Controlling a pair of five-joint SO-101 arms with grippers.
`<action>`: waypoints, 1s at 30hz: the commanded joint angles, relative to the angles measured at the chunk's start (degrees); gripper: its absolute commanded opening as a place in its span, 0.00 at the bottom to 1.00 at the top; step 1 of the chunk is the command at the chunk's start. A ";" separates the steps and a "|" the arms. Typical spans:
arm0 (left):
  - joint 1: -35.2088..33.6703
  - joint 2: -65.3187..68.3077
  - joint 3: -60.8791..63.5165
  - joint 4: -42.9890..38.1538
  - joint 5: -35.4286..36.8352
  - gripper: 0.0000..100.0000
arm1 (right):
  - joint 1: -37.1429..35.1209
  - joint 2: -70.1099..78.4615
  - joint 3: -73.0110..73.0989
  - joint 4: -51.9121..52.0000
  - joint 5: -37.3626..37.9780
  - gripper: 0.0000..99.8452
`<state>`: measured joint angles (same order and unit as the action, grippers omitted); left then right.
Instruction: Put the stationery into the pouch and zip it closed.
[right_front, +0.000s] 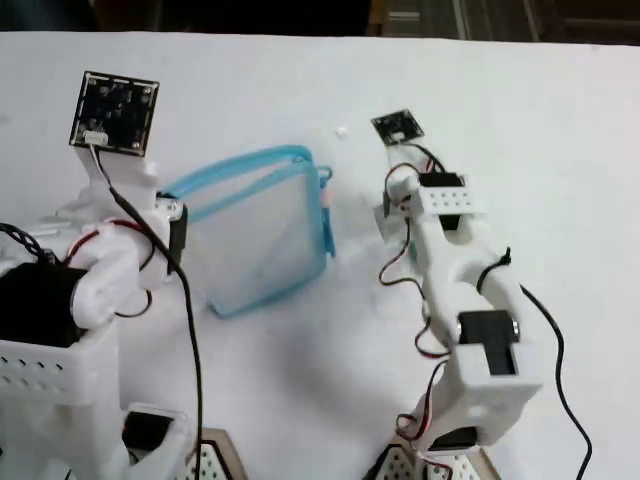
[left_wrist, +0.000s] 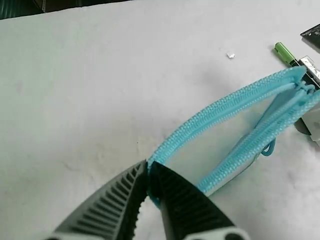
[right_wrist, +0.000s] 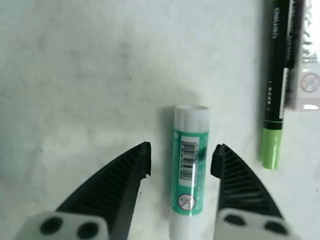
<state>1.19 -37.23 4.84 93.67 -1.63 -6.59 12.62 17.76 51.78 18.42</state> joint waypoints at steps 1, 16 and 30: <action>-0.48 0.22 2.90 0.88 -0.53 0.02 | -0.40 2.24 -2.46 -1.45 0.53 0.20; -0.40 0.22 2.99 0.88 -0.53 0.02 | -0.04 2.77 -4.57 -0.92 0.62 0.02; -0.13 0.22 2.90 0.88 -0.53 0.02 | -0.48 -38.55 5.19 24.66 0.09 0.02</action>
<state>1.19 -37.23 5.27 93.67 -1.63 -6.77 -14.37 19.08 73.85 18.77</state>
